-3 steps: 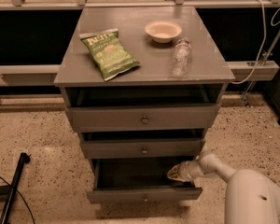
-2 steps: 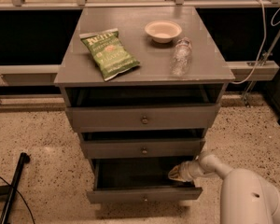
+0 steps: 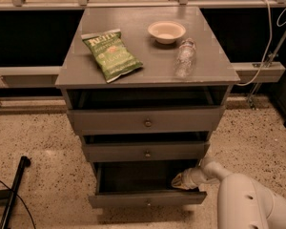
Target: Open bottom drawer
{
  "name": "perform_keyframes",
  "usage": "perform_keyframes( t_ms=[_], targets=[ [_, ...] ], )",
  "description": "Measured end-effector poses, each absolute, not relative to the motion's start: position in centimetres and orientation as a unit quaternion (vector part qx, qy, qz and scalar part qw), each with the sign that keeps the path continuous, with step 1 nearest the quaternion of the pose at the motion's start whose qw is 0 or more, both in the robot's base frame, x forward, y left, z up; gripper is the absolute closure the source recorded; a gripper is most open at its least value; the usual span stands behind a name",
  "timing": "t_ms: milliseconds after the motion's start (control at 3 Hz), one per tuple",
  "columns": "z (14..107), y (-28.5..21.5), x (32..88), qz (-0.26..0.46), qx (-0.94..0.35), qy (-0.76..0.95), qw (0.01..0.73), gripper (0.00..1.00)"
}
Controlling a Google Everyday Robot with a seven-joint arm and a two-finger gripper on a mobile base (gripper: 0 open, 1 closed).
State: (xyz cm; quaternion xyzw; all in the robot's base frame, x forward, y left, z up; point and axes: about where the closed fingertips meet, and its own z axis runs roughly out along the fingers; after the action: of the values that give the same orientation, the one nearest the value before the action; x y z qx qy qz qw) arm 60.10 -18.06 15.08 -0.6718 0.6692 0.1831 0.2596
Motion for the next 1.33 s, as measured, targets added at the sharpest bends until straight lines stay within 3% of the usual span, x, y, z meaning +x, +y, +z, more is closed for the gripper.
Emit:
perform_keyframes(
  t_ms=[1333],
  targets=[
    [18.3, -15.9, 54.9, 0.274, -0.674, 0.637, 0.254, 1.00]
  ],
)
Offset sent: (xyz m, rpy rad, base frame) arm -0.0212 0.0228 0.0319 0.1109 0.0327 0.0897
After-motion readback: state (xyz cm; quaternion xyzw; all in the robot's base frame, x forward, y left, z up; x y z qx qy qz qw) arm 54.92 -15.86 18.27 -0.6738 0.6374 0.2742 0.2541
